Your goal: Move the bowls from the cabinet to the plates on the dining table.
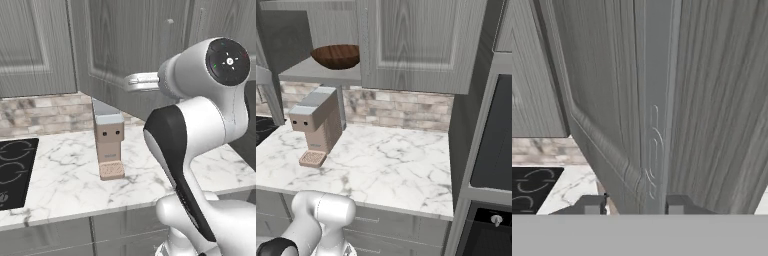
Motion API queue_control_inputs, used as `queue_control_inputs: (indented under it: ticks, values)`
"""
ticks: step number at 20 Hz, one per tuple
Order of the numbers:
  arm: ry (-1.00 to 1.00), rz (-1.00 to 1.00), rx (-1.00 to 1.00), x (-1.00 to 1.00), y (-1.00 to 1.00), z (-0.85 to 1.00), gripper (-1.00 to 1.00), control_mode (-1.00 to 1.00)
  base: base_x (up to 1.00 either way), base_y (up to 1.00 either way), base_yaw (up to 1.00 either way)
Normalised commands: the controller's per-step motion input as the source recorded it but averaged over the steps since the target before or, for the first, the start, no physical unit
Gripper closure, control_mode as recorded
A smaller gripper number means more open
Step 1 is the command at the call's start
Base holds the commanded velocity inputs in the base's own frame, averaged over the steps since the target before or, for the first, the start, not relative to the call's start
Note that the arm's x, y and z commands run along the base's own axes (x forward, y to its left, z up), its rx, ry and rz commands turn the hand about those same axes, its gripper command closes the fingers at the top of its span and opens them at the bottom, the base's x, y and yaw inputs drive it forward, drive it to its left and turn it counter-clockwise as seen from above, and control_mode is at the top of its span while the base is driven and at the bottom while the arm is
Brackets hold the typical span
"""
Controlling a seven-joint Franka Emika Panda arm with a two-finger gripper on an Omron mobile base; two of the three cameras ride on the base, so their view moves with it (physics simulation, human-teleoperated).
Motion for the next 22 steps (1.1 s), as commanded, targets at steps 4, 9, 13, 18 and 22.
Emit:
queue_control_inputs:
  ticks: [4, 9, 13, 18, 22]
  values:
    - [0.00, 0.00, 0.00, -0.35, 0.00, 0.00, -1.00, -1.00, 0.00, 0.00, 0.00]
    - [0.00, 0.00, 0.02, -0.69, -0.02, 0.00, -1.00, -1.00, 0.00, 0.00, 0.00]
    - [0.00, -0.02, 0.04, -0.73, -0.26, 0.01, -1.00, -1.00, 0.00, 0.00, 0.00]
    - [0.00, -0.06, 0.06, -0.56, -0.43, 0.03, -1.00, -1.00, 0.00, 0.00, 0.00]
    - [0.04, -0.08, 0.07, -0.23, -0.57, 0.16, -1.00, -1.00, 0.00, 0.00, 0.00]
